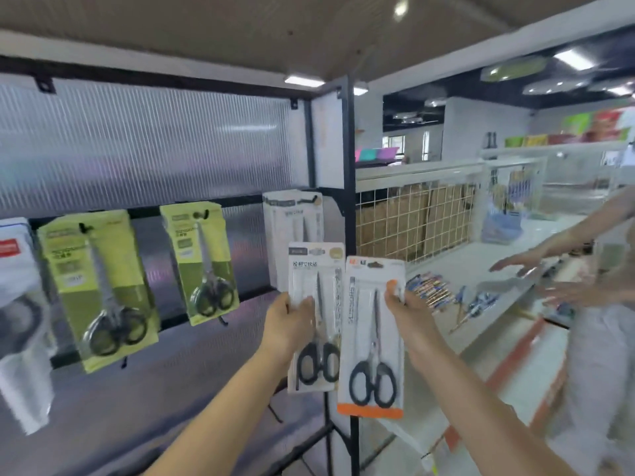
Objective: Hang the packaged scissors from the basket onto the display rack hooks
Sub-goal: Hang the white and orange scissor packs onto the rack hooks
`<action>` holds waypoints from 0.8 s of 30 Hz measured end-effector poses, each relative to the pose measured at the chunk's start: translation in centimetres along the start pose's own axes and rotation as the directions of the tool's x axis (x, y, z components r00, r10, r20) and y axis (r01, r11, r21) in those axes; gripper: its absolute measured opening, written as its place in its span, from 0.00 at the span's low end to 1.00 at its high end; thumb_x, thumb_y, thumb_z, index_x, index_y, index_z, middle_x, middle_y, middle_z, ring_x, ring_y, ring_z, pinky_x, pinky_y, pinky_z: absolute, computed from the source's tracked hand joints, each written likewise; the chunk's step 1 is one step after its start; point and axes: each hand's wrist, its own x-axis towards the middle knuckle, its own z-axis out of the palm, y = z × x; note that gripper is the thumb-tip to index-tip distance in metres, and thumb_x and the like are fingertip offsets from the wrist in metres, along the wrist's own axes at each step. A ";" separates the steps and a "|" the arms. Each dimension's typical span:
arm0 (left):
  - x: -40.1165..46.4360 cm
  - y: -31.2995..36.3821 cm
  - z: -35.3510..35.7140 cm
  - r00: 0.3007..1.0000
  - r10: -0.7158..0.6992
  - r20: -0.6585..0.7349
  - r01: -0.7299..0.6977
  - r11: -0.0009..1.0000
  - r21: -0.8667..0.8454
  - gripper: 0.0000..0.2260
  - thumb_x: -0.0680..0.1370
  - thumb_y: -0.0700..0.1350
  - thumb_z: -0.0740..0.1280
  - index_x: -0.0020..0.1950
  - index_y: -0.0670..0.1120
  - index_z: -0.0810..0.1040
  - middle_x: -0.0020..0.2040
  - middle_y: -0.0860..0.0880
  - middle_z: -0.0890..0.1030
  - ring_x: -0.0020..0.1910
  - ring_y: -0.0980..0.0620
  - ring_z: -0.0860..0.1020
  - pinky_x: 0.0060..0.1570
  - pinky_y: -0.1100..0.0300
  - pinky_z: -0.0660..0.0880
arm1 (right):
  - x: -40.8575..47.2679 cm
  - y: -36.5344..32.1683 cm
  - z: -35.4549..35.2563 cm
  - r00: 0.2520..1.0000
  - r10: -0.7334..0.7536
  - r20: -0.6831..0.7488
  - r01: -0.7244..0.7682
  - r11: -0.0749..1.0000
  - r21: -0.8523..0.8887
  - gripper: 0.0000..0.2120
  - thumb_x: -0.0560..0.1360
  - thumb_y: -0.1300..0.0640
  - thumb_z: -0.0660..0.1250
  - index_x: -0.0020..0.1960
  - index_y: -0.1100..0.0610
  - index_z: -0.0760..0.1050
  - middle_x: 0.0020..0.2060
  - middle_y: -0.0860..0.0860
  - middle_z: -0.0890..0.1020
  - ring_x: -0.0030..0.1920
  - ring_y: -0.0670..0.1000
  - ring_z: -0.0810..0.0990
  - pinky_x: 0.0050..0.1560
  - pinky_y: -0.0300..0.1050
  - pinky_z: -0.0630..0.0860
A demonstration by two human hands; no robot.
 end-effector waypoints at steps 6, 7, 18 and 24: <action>2.7 0.9 0.2 0.998 0.051 -0.031 -0.052 0.998 -0.037 0.16 0.78 0.42 0.64 0.33 0.47 0.61 0.30 0.51 0.65 0.29 0.54 0.65 0.34 0.57 0.65 | 0.9 -1.0 1.3 1.000 0.005 -0.020 -0.006 0.999 -0.034 0.24 0.80 0.45 0.57 0.72 0.56 0.63 0.70 0.54 0.68 0.68 0.56 0.67 0.61 0.49 0.66; 3.2 1.4 0.3 0.997 0.063 -0.038 -0.065 0.997 -0.036 0.17 0.78 0.41 0.64 0.33 0.46 0.60 0.30 0.50 0.64 0.29 0.54 0.64 0.34 0.58 0.64 | 1.2 -1.5 1.3 1.000 -0.007 -0.026 0.006 0.999 -0.045 0.23 0.80 0.46 0.57 0.71 0.56 0.65 0.69 0.56 0.69 0.68 0.57 0.68 0.62 0.50 0.66; 8.7 4.4 1.3 0.993 0.105 -0.047 -0.107 0.994 -0.024 0.16 0.77 0.43 0.63 0.33 0.48 0.60 0.28 0.53 0.63 0.27 0.55 0.62 0.31 0.61 0.63 | 3.7 -4.2 2.0 0.988 -0.147 -0.056 0.134 0.974 -0.185 0.19 0.81 0.47 0.55 0.66 0.55 0.70 0.62 0.64 0.74 0.61 0.61 0.73 0.52 0.43 0.73; 10.8 4.6 1.9 0.995 0.089 -0.032 -0.091 0.993 -0.070 0.16 0.77 0.40 0.61 0.33 0.48 0.59 0.29 0.53 0.63 0.27 0.55 0.61 0.28 0.61 0.62 | 4.5 -4.3 2.3 0.986 -0.159 -0.054 0.147 0.972 -0.182 0.19 0.81 0.47 0.55 0.69 0.53 0.68 0.63 0.60 0.75 0.59 0.59 0.75 0.57 0.49 0.71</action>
